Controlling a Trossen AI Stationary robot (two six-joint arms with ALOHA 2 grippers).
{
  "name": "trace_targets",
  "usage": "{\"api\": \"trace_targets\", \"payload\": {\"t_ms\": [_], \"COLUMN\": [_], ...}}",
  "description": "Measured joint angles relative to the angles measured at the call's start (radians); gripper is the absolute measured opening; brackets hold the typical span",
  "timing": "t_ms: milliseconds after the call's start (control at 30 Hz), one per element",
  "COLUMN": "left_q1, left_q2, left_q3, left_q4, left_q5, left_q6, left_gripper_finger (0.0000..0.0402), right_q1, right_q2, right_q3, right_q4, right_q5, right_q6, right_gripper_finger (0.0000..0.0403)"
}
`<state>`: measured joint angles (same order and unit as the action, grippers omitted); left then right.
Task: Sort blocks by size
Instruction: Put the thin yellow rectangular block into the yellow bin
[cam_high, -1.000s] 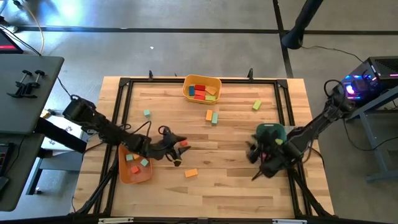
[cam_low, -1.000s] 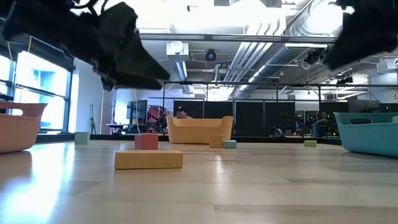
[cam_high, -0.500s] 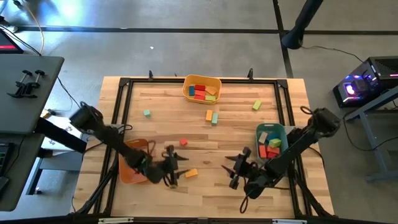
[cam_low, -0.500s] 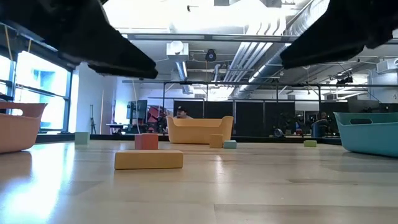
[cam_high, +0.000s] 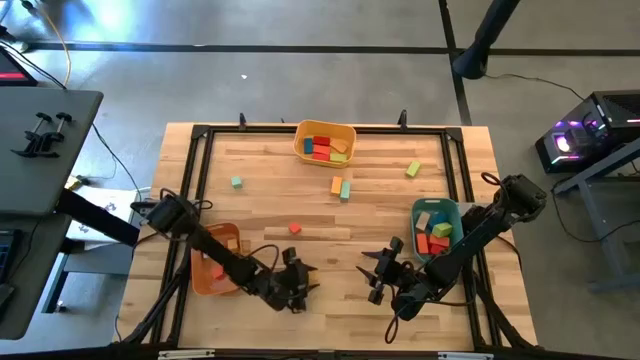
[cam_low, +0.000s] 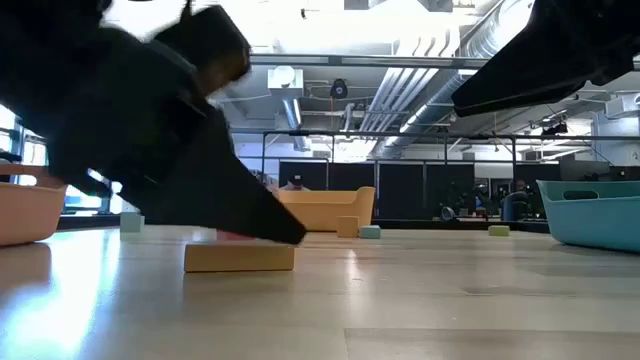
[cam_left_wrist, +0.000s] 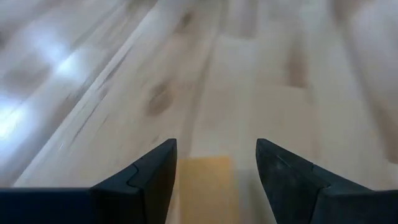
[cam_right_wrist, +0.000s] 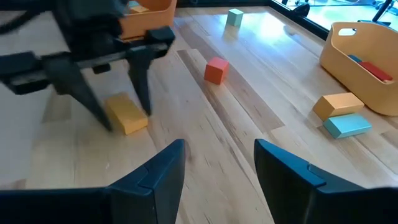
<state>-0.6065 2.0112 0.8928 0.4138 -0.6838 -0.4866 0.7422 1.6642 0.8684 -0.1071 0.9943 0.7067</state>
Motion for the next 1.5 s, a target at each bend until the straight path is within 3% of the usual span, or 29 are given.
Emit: {"api": "trace_targets", "payload": {"t_ms": [200,400,533,633,733,867,1033,1167,1300,1400,1500], "left_q1": [0.033,0.005,-0.048,-0.1,-0.153,-0.226,-0.301,-0.316,-0.252,-0.123,0.086], "left_q2": [-0.003,-0.012,-0.066,-0.146,-0.231,-0.284,-0.324,-0.324,-0.337,-0.362,-0.395], "left_q3": [0.004,0.003,0.002,0.055,0.175,0.291,0.308,0.301,0.263,0.238,0.224], "left_q4": [-0.152,-0.202,-0.268,-0.499,-0.847,-1.349,-1.672,-1.733,-1.679,-1.58,-1.42], "left_q5": [0.1,0.107,0.162,0.18,0.109,0.057,0.054,0.015,-0.158,-0.199,-0.153], "left_q6": [-0.204,-0.19,-0.168,-0.183,-0.283,-0.572,-0.911,-1.032,-1.093,-0.962,-0.627], "left_gripper_finger": [0.0192,0.0101,0.0096,0.0096,0.0096,0.0096,0.0096,0.0096,0.0096,0.0096,0.0096], "right_q1": [0.0,0.0,0.0,0.0,0.0,-0.002,-0.002,-0.002,-0.002,-0.003,-0.004], "right_q2": [0.0,0.0,0.0,0.0,0.0,-0.001,-0.001,-0.001,-0.001,-0.001,-0.001], "right_q3": [0.0,0.0,0.0,0.0,0.0,0.0,0.0,0.0,0.0,0.0,0.0], "right_q4": [-0.002,-0.001,-0.001,-0.001,-0.001,0.0,-0.001,-0.002,-0.004,-0.001,-0.001], "right_q5": [-0.004,-0.01,-0.02,-0.028,-0.027,-0.022,-0.019,-0.018,-0.015,0.003,0.003], "right_q6": [0.002,0.003,0.003,0.003,0.003,0.003,0.003,0.008,0.005,-0.006,-0.007], "right_gripper_finger": [0.0188,0.0188,0.0188,0.0188,0.0188,0.0188,0.0188,0.0188,0.0188,0.0188,0.0188]}}
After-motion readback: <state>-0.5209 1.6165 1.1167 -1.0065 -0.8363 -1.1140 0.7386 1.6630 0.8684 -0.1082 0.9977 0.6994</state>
